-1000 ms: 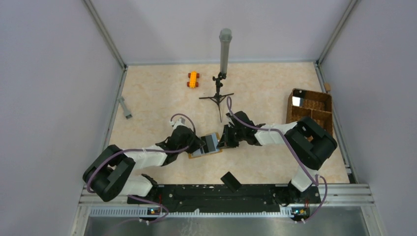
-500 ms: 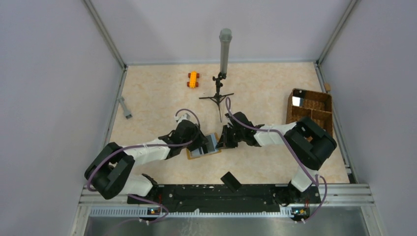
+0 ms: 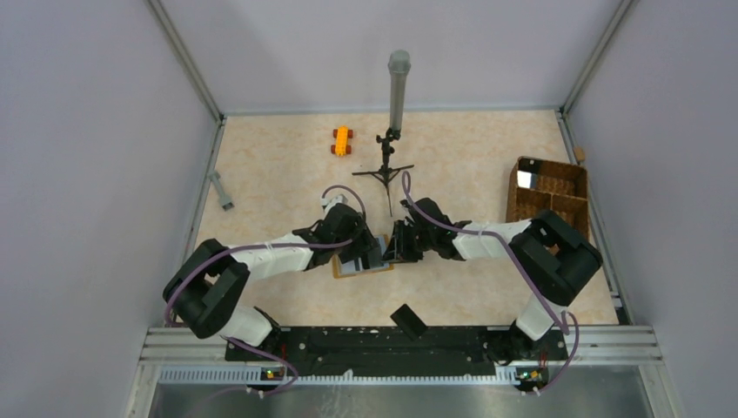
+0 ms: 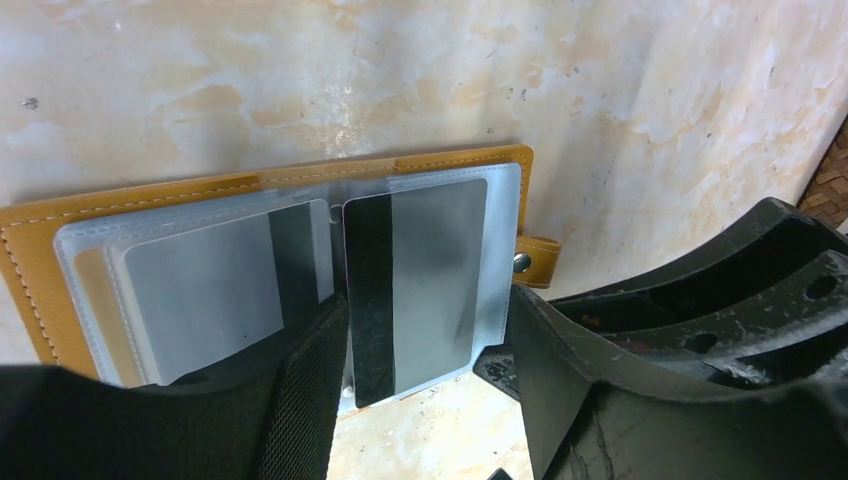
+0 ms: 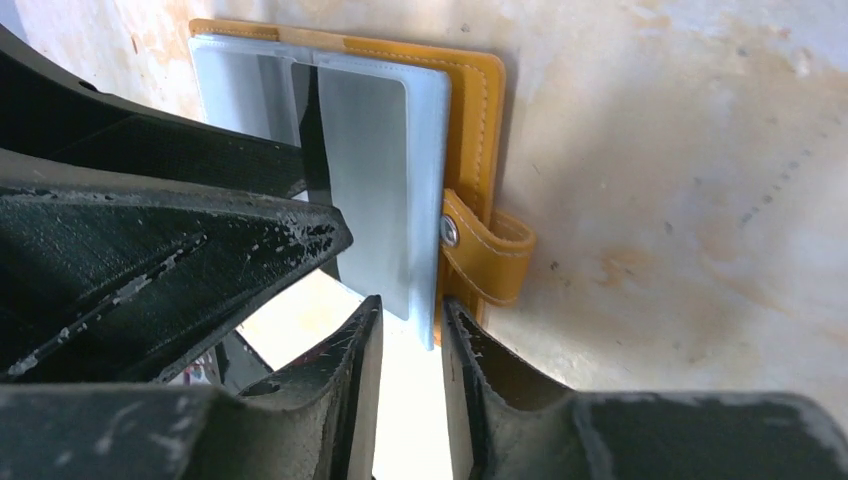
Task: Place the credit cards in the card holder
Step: Insert the credit card into the card holder, then close the card holder at the center of the board.
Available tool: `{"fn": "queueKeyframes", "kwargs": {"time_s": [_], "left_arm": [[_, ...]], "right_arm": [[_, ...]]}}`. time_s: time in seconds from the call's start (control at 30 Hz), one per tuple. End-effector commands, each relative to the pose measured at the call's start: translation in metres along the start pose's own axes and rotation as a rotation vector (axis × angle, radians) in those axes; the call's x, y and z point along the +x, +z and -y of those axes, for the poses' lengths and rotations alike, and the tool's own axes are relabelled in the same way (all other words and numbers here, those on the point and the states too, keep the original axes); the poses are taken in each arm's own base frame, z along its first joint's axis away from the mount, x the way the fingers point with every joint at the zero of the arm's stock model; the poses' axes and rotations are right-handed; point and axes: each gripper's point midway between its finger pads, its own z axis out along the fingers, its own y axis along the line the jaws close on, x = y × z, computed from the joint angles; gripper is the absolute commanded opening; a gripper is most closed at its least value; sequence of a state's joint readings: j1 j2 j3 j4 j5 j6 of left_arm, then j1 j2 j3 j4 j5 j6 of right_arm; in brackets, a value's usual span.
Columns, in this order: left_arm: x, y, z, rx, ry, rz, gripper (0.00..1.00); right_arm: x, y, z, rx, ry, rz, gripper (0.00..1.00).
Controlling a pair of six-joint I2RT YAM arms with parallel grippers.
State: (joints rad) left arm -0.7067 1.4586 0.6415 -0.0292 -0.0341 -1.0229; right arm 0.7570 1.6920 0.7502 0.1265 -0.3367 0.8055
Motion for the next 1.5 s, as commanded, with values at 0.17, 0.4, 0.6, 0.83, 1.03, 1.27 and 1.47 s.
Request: {"fn": "queueKeyframes", "kwargs": {"time_s": [0.17,0.4,0.6,0.83,1.03,1.27,1.47], "left_arm": [[0.019,0.002,-0.028,-0.124,0.025,-0.068,0.66],[0.021,-0.001,-0.029,-0.137,0.033,-0.072,0.73],[0.017,-0.007,-0.028,-0.152,0.051,-0.055,0.77],[0.015,-0.011,-0.028,-0.154,0.059,-0.049,0.80],[0.018,-0.009,-0.022,-0.142,0.059,-0.063,0.80],[0.020,-0.004,-0.010,-0.133,0.065,-0.073,0.81],[0.025,0.000,0.001,-0.144,0.078,-0.087,0.81]], "right_arm": [[0.000,-0.017,0.012,0.081,-0.032,0.037,0.38],[-0.004,-0.025,0.011,0.090,-0.041,0.071,0.35],[-0.004,-0.021,0.005,0.051,-0.043,0.065,0.31],[-0.005,-0.018,-0.005,-0.005,-0.030,0.065,0.28],[-0.003,-0.010,-0.002,-0.008,-0.018,0.052,0.25],[0.002,-0.001,-0.006,-0.025,-0.014,0.036,0.20],[0.004,0.003,-0.012,-0.044,-0.017,0.033,0.17]]}}
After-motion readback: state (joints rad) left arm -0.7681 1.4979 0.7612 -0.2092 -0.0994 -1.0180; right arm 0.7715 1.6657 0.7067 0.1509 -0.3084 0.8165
